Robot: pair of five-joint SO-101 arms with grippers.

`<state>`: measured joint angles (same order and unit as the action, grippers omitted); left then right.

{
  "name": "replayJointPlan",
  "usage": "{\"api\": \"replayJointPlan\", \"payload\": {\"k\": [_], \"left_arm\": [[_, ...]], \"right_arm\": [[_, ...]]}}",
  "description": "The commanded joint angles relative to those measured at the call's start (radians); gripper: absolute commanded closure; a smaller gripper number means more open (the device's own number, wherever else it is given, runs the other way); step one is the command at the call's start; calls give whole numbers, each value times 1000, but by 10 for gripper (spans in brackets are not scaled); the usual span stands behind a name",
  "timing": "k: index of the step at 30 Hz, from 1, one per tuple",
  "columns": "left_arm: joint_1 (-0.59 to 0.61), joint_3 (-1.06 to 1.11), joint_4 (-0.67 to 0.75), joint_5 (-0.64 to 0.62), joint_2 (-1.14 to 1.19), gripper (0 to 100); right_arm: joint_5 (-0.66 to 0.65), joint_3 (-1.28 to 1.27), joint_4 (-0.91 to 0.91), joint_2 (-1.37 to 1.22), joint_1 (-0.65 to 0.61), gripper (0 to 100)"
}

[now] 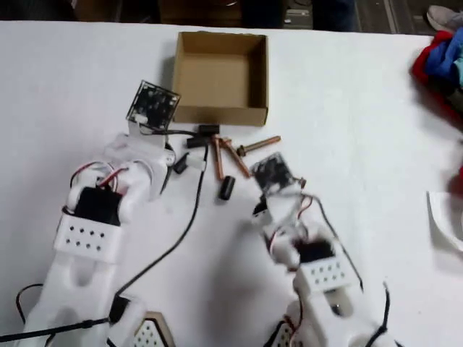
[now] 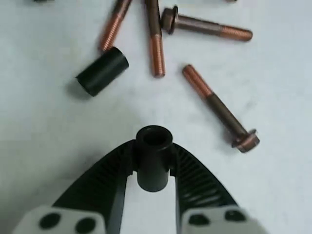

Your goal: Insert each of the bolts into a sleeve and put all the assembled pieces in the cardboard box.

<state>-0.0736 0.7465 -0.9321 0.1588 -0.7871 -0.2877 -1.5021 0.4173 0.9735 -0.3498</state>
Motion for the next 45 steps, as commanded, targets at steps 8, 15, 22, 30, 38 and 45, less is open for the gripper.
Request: {"api": "replayJointPlan", "payload": {"k": [8, 15, 22, 30, 38, 45], "left_arm": [[-12, -5, 55, -9, -129, 973], [-72, 165, 445, -526, -236, 973], [-350, 200, 601, -634, -256, 973], [-434, 177, 623, -468, -255, 972], [-433, 116, 638, -442, -221, 972], [-433, -2, 684, -448, -8, 972]], "right_arm": [[261, -195, -248, 351, 1, 976], [371, -195, -314, 364, 2, 976], [247, -196, -602, 363, -5, 976], [153, -196, -631, 358, -7, 976], [152, -196, -539, 358, -53, 976], [155, -196, -510, 364, -67, 976]]}}
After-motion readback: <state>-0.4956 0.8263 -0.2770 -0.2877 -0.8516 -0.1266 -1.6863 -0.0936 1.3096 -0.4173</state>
